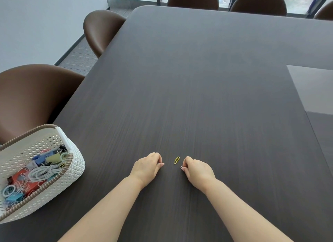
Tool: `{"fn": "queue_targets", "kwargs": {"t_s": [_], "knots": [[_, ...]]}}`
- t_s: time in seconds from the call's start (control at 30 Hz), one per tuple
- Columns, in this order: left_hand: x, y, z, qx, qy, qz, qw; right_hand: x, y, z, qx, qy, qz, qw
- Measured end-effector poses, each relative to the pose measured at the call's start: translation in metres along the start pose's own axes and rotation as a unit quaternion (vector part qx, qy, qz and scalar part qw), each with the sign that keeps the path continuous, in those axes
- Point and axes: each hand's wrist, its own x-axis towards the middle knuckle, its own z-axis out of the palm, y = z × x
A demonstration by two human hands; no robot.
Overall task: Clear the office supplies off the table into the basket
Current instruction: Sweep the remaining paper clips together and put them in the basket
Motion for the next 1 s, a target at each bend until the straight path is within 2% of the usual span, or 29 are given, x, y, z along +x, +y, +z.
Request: {"fn": "queue_targets", "kwargs": {"t_s": [0.1,0.17,0.3,0.4,0.53,0.63,0.73,0.87,0.93,1.0], "knots": [[-0.004,0.001,0.001,-0.053,0.011,-0.022,0.998,-0.001,0.000,-0.002,-0.002,-0.010,-0.015,1.000],[-0.005,0.002,0.001,-0.136,0.016,-0.045,0.990,-0.002,0.000,-0.004,0.054,0.000,-0.015,0.998],[-0.003,0.001,0.003,-0.301,0.025,-0.079,0.950,-0.003,-0.002,-0.003,0.194,0.053,0.003,0.979],[-0.006,-0.001,0.003,-0.320,0.031,-0.071,0.944,0.000,-0.003,0.000,0.273,0.045,0.019,0.961],[-0.012,-0.004,0.002,-0.330,0.033,-0.064,0.941,0.004,-0.003,0.003,0.418,0.058,0.053,0.905],[-0.017,-0.006,0.004,-0.341,0.036,-0.075,0.936,0.010,-0.003,0.003,0.466,0.067,0.082,0.878],[-0.023,-0.010,0.005,-0.335,0.051,-0.099,0.936,0.013,-0.007,0.000,0.422,0.071,0.073,0.901],[-0.029,-0.017,-0.001,-0.330,0.075,-0.122,0.933,0.017,-0.011,-0.005,0.211,0.085,0.028,0.973],[-0.032,-0.022,-0.005,-0.327,0.086,-0.128,0.932,0.016,-0.011,-0.004,0.113,0.081,0.005,0.990],[-0.034,-0.027,-0.008,-0.326,0.093,-0.129,0.932,0.015,-0.012,-0.001,0.065,0.071,-0.003,0.995]]}}
